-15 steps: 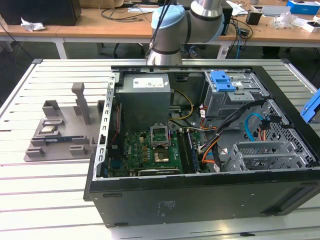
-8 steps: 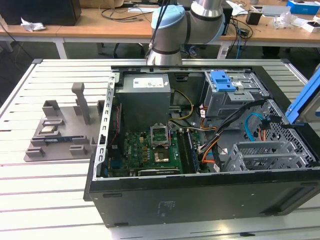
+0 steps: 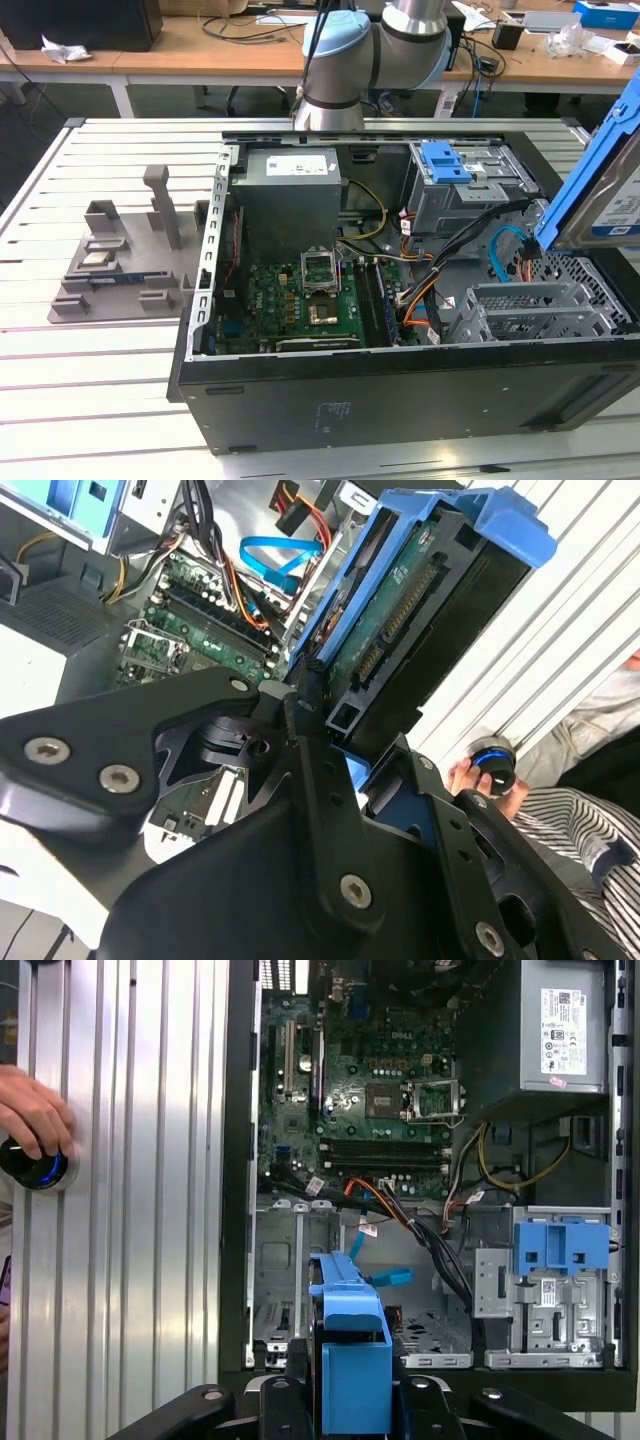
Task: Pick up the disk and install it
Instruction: 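Pick up the disk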
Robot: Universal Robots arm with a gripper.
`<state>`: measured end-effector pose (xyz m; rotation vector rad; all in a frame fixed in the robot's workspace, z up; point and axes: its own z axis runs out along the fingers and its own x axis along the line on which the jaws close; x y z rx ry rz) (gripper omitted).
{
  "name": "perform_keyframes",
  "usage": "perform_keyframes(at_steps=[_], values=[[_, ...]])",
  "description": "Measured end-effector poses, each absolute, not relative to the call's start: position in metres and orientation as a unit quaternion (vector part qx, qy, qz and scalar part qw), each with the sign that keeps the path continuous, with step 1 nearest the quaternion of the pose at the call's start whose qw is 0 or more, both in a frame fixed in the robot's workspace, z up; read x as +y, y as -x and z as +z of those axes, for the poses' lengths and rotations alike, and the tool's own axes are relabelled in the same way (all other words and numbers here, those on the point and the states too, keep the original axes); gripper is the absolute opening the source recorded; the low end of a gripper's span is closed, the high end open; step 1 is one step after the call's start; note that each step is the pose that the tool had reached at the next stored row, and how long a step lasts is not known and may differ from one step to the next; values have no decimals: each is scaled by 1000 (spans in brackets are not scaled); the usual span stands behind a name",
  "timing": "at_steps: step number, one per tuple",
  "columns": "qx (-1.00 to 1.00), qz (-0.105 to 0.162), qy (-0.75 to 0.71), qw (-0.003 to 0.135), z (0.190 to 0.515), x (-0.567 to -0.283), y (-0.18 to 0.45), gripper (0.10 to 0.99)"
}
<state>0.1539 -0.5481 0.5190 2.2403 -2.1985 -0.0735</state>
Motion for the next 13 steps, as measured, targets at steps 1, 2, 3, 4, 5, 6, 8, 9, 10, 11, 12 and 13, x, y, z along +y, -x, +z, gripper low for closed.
perform_keyframes(at_steps=[1,2,3,4,5,6,8,9,10,11,12,13], values=[[-700,-23,-714,1,519,-548,-153,365],[-700,-23,-714,1,519,-548,-152,365],[-700,-23,-714,1,518,-548,-152,365],[-700,-23,-714,1,518,-548,-152,365],[-700,-23,-714,1,518,-548,-151,365],[-700,-23,-714,1,518,-549,-151,365],[-700,-23,-714,1,518,-550,-150,365],[-700,-23,-714,1,517,-552,-149,365],[-700,-23,-714,1,517,-553,-149,365],[-700,-23,-714,1,517,-554,-149,365],[-700,-23,-714,1,517,-555,-148,365],[-700,-23,-713,1,517,-557,-148,365]])
